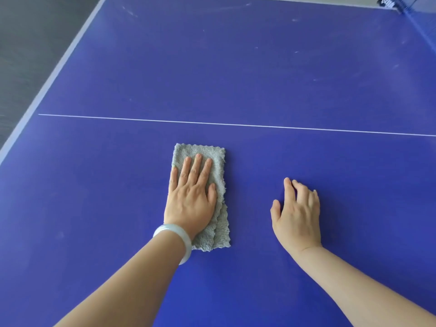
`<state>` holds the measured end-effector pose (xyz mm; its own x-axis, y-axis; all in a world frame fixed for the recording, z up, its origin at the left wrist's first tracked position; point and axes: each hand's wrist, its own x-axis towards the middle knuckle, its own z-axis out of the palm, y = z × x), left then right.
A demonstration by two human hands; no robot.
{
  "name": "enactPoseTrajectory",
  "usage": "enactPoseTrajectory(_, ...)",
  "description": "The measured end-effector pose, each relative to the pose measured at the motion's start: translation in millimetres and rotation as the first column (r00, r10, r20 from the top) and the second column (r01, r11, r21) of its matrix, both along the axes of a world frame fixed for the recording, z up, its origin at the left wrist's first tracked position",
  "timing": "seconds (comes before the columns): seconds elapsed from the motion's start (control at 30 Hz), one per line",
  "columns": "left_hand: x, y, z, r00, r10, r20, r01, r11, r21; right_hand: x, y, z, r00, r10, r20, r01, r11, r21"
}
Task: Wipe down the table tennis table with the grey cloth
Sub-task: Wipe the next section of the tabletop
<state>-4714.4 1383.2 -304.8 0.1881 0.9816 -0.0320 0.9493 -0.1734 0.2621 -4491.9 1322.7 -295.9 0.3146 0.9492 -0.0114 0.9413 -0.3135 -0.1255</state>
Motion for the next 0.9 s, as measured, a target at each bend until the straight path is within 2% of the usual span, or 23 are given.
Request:
enactPoseTrajectory(0.1, -1.8, 2.6, -1.2, 1.000, -0.001, -0.003, 0.001, 1.000, -0.002, 2.5, 34.2, 9.4, 0.997, -0.038, -0.065, 0.037, 0.999, -0.008)
enactPoseTrajectory(0.2, -1.8, 2.8, -1.7, 1.000, -0.004, -0.001, 0.004, 1.000, -0.005, -8.1, 67.1, 7.0, 0.999, -0.042, -0.013, 0.041, 0.996, -0.078)
enactPoseTrajectory(0.33, 0.9, 3.8, 0.8, 0.999, -0.020, -0.034, 0.020, 1.000, -0.010, -21.3, 75.3, -12.1, 0.988, -0.153, 0.016, 0.153, 0.987, -0.036)
enactPoseTrajectory(0.53, 56.4, 45.7, 2.9, 0.937, -0.343, -0.072, 0.343, 0.939, -0.012, -17.1, 75.4, -16.1, 0.989, -0.150, -0.006, 0.149, 0.989, -0.020)
enactPoseTrajectory(0.67, 91.2, 86.6, 2.2, 0.922, -0.380, -0.074, 0.379, 0.925, -0.031, -15.9, 74.2, -17.6, 0.990, -0.141, 0.018, 0.141, 0.990, -0.004)
enactPoseTrajectory(0.73, 77.0, 100.0, 2.2, 0.947, -0.314, -0.066, 0.313, 0.950, -0.013, -14.6, 74.6, -18.0, 0.990, -0.141, 0.023, 0.141, 0.990, -0.005)
enactPoseTrajectory(0.83, 7.6, 110.7, -1.2, 0.998, -0.058, -0.010, 0.058, 0.998, 0.019, -15.8, 74.6, -18.7, 0.989, -0.145, 0.026, 0.146, 0.989, -0.013)
enactPoseTrajectory(0.9, -55.6, 109.5, -3.2, 0.992, 0.123, 0.004, -0.123, 0.992, 0.028, -18.2, 74.6, -18.0, 0.988, -0.149, 0.039, 0.150, 0.988, -0.024)
